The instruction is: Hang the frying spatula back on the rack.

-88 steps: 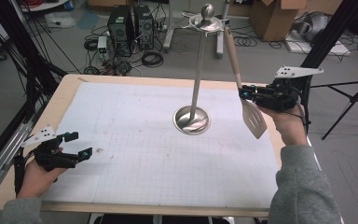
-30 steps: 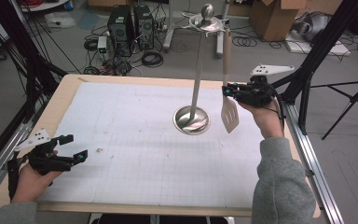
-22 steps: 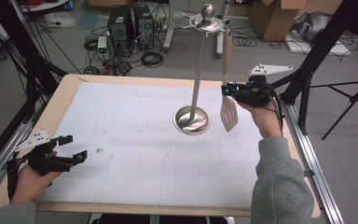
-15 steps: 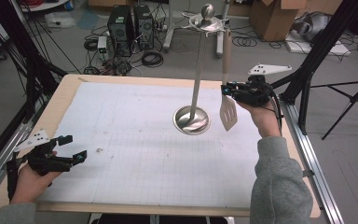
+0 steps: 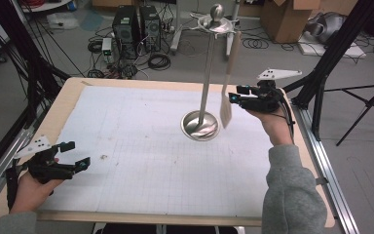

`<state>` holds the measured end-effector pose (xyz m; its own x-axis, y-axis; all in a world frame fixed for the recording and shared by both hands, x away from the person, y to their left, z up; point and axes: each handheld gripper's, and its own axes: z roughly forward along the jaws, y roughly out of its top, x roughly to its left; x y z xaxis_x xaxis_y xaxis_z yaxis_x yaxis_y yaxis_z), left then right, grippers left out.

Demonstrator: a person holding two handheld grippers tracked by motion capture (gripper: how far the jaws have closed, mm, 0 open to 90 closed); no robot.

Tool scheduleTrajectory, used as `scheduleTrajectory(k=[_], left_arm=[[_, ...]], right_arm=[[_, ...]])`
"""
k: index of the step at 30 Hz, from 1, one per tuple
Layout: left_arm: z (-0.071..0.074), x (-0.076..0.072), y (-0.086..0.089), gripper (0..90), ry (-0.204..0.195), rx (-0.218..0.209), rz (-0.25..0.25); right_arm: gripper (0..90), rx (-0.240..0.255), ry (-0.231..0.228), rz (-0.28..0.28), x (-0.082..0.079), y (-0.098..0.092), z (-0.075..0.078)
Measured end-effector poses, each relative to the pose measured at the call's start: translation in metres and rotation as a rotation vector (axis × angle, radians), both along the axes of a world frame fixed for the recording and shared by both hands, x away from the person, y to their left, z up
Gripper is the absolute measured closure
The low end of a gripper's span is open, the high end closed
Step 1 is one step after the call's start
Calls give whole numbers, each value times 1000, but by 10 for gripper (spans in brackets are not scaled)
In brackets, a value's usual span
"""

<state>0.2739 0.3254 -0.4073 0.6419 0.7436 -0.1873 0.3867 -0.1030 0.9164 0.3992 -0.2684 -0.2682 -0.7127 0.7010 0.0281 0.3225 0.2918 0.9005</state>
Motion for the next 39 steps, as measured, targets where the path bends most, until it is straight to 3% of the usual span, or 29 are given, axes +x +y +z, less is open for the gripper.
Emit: scheduleTrajectory(k=[2, 7, 16, 26, 39], left_arm=[[0, 0, 0, 25, -1, -2, -1], [1, 2, -2, 25, -10, -12, -7], [1, 6, -3, 25, -5, -18, -21], [3, 8, -6, 24, -26, -33, -27], [3, 10, -8, 24, -29, -36, -31]], right_arm=[[429, -11, -16, -8, -4, 0, -2], [297, -17, -6, -13, -12, -2, -12], [184, 71, -22, 6, -26, -5, -29], [179, 115, -30, 80, -41, -3, -47], [179, 150, -44, 64, -61, -14, -65]])
